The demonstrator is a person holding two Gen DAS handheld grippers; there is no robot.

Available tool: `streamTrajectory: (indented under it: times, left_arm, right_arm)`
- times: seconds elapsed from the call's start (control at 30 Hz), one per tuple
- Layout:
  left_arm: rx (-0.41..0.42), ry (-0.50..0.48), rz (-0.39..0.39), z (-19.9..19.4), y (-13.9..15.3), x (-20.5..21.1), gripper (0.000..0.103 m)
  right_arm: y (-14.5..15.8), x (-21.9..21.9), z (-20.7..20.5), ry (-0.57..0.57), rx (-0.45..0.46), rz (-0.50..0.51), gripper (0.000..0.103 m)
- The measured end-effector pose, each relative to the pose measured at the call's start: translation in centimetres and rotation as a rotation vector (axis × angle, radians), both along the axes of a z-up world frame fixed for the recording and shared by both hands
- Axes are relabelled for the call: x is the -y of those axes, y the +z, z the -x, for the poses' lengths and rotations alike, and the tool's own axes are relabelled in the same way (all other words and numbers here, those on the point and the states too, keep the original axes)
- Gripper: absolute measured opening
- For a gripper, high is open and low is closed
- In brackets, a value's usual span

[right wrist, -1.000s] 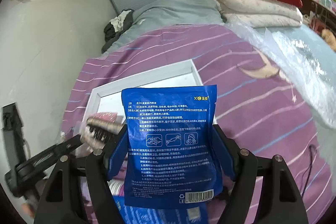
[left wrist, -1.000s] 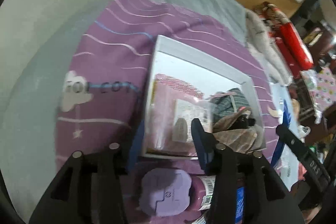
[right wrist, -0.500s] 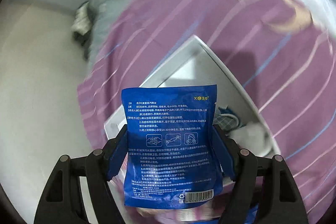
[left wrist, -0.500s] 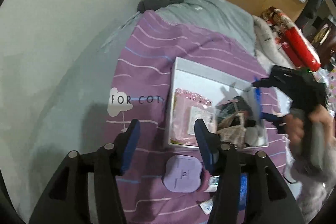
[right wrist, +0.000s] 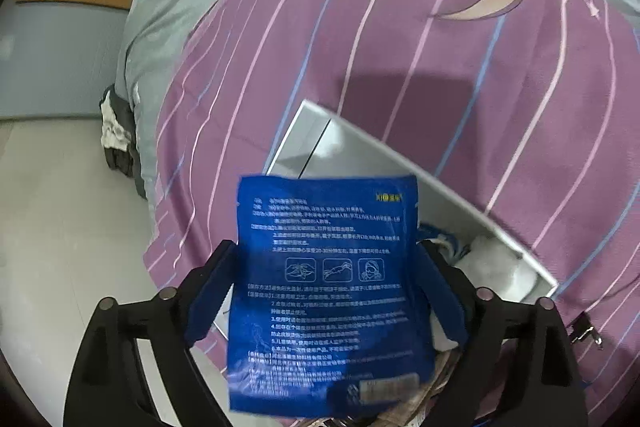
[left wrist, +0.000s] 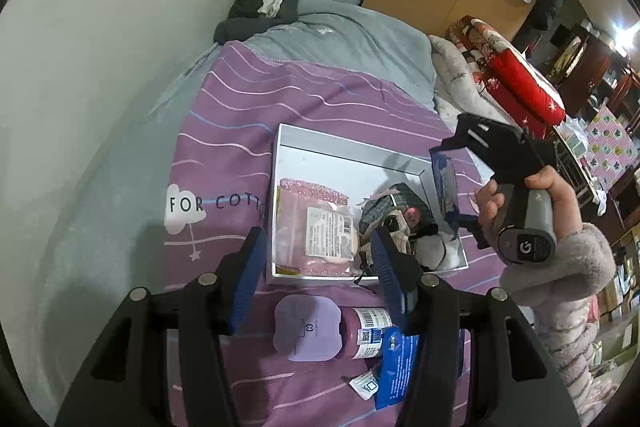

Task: Organize soft objects
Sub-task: 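Lower the clear bag and blue packet into the tray and open both grippers, then withdraw both grippers and move them to the second blue packet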

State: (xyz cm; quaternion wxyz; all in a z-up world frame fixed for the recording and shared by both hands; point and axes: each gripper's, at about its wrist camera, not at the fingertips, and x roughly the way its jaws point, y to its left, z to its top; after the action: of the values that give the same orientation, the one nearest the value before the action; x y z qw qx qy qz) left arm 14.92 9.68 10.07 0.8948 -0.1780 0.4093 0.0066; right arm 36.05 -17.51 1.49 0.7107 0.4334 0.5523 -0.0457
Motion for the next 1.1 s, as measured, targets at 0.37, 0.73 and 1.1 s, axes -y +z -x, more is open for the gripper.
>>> streamTrajectory:
  times: [0.37,0.73,1.1]
  left_arm:
    - [-0.016,0.005,-0.067,-0.2,-0.2,1.3,0.056]
    - [-0.001,0.011,-0.082,0.5,0.3,1.4,0.056]
    - [-0.051,-0.071,-0.101,-0.3,-0.6,2.8,0.056]
  right_arm:
    - [2.8,0.3,0.8,0.079,0.120,-0.028,0.093]
    - [4.8,0.9,2.4,0.086,0.170,-0.009,0.093]
    - [6.4,2.3,8.1,0.118,0.235,0.013,0.093]
